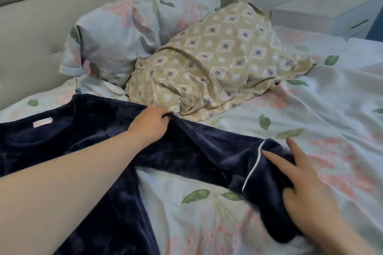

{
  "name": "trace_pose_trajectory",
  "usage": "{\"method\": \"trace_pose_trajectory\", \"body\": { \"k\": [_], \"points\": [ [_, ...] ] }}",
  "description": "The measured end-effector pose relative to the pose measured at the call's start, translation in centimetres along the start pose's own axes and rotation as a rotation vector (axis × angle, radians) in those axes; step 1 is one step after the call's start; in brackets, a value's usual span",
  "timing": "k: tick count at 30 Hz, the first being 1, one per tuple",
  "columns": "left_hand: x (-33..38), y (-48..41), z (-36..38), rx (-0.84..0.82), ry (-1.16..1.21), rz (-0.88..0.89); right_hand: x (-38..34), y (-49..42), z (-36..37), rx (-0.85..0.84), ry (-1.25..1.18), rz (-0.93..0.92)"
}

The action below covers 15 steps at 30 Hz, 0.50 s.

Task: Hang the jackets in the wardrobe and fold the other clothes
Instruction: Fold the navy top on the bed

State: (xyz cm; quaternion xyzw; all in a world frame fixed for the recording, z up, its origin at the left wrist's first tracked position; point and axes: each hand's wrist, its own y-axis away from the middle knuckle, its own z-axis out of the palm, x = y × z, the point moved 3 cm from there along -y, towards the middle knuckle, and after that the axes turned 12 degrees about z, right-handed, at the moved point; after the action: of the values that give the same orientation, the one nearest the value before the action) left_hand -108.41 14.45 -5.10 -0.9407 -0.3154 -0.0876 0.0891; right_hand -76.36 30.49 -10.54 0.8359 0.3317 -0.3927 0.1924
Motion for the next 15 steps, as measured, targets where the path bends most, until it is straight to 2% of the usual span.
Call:
{"method": "trace_pose_trajectory", "body": {
  "k": [2,4,8,9,11,13,15],
  "points": [
    [0.1,-1.1,-0.7,0.087,0.031,-0.081,0.5,0.1,0.0,-0.103,0.202,-0.061],
    [0.2,-2.5,-1.6,0.156,0.078,-0.178,0.5,0.0,-0.3,-0.103,0.132,-0.059],
    [0.7,-4.9,-2.8,0.13,0.115,-0.288,1.0,-0.5,-2.1,0.169,-0.337,0.189],
    [0.9,-5.2,-2.8,0.107,0.101,-0.288,0.8,-0.2,-2.3,0.224,-0.353,0.189],
    [1.3,-5.3,-2.2,0.068,0.073,-0.265,-0.2,0.3,-2.2,0.245,-0.177,0.036],
    [1.6,-4.8,-1.3,0.039,0.013,-0.232,-1.1,0.8,-0.5,-0.024,0.178,-0.069],
    [1.5,-4.1,-0.7,0.038,-0.03,-0.2,-0.6,0.8,1.2,-0.284,0.472,-0.062]
  ]
}}
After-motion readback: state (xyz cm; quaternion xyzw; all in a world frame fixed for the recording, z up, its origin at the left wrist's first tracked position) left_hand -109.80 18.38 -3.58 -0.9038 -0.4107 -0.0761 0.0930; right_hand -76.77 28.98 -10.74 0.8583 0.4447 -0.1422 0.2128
